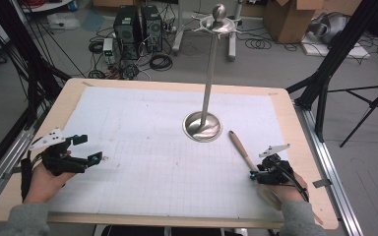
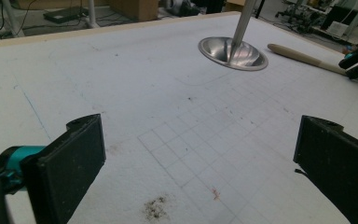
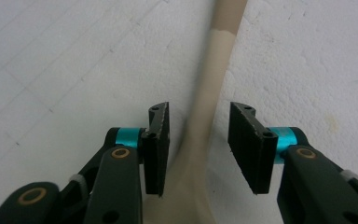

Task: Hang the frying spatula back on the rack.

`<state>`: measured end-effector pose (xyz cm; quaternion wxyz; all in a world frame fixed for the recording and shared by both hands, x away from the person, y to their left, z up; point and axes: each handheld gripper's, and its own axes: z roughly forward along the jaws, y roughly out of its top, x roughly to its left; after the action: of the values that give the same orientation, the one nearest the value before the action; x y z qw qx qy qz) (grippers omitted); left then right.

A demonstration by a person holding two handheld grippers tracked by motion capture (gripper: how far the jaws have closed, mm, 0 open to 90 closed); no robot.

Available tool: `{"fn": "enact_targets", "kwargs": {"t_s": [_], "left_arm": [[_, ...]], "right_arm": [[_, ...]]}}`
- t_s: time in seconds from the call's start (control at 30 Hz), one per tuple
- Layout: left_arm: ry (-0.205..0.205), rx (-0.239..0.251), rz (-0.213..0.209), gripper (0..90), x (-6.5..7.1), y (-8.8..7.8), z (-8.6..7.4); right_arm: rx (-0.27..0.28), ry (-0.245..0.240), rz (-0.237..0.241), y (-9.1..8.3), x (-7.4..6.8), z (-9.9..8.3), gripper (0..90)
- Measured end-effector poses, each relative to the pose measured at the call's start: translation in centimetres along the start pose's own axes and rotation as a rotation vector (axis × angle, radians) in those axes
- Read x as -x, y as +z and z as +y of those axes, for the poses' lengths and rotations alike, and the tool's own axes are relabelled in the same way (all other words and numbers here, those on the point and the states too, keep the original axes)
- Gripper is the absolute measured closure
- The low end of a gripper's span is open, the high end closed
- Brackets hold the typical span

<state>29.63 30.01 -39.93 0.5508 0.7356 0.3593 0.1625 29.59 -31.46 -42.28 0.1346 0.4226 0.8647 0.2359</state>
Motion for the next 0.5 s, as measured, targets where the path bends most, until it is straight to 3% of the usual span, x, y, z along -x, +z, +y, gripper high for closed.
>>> {"fn": "enact_targets", "kwargs": {"t_s": [0.23, 0.5], "left_arm": [[-0.003, -0.002, 0.002, 2.5, -0.01, -0.02, -0.04], [-0.002, -0.001, 0.002, 2.5, 0.04, 0.01, -0.03]], "right_arm": [[-0.004, 0.036, -0.003, 0.0, -0.19, 0.05, 72.1], [-0.007, 0.072, -0.005, -0.02, -0.28, 0.19, 77.5]]}}
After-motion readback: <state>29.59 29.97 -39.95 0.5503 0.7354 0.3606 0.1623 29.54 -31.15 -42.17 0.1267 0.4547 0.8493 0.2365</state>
